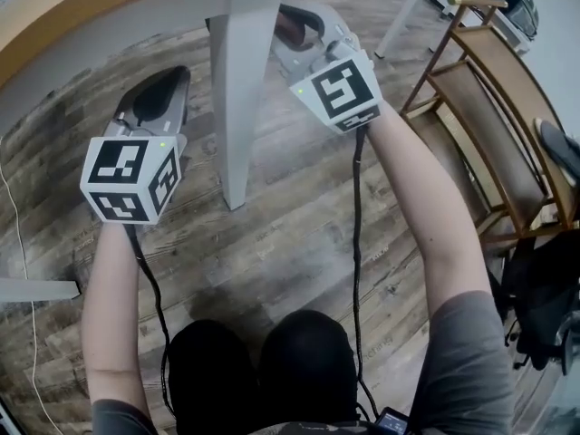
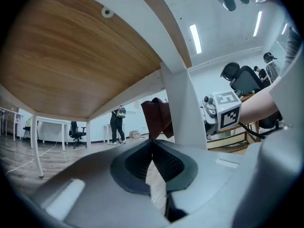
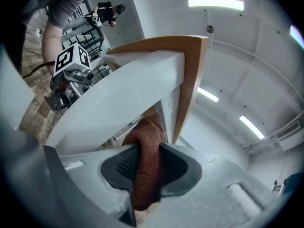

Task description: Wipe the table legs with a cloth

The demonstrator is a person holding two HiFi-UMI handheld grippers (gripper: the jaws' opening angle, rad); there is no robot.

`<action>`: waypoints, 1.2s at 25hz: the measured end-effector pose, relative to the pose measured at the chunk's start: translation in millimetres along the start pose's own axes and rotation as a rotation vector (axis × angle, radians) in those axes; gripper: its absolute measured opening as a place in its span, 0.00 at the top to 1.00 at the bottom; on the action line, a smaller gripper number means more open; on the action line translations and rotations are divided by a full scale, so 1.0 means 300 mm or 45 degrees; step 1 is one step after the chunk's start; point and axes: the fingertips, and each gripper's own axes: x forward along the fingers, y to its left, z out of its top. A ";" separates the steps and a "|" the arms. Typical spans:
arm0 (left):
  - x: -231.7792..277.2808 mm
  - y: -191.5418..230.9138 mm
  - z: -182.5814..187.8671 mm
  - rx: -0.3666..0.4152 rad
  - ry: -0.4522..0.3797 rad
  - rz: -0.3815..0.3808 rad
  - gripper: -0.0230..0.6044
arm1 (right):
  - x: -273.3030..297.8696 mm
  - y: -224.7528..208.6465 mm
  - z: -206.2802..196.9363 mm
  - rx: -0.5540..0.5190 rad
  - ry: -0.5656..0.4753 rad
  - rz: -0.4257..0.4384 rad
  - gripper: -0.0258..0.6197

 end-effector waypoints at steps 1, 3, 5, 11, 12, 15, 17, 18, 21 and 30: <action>-0.006 -0.002 -0.018 -0.004 0.007 0.003 0.93 | 0.002 0.019 -0.007 -0.016 0.006 0.024 0.83; -0.022 -0.002 -0.076 -0.019 0.038 0.009 0.93 | -0.002 0.065 -0.035 -0.040 0.023 0.060 0.83; -0.039 -0.004 -0.153 -0.036 0.082 0.012 0.93 | -0.014 0.114 -0.073 -0.034 0.040 0.083 0.83; -0.089 -0.033 -0.375 -0.042 0.192 -0.004 0.93 | -0.074 0.300 -0.192 -0.068 0.114 0.191 0.83; -0.098 -0.039 -0.412 -0.045 0.209 -0.006 0.93 | -0.085 0.332 -0.217 -0.067 0.134 0.208 0.83; -0.135 -0.052 -0.528 -0.084 0.258 0.012 0.93 | -0.109 0.435 -0.299 -0.026 0.169 0.267 0.83; -0.149 -0.053 -0.603 -0.083 0.282 0.039 0.93 | -0.114 0.498 -0.355 -0.011 0.188 0.298 0.83; -0.157 -0.057 -0.643 -0.079 0.299 0.048 0.93 | -0.117 0.533 -0.383 -0.006 0.202 0.316 0.83; -0.185 -0.079 -0.774 -0.113 0.361 0.063 0.93 | -0.132 0.652 -0.460 0.016 0.246 0.393 0.83; -0.256 -0.095 -1.086 -0.171 0.499 0.057 0.93 | -0.148 0.917 -0.681 0.067 0.365 0.518 0.83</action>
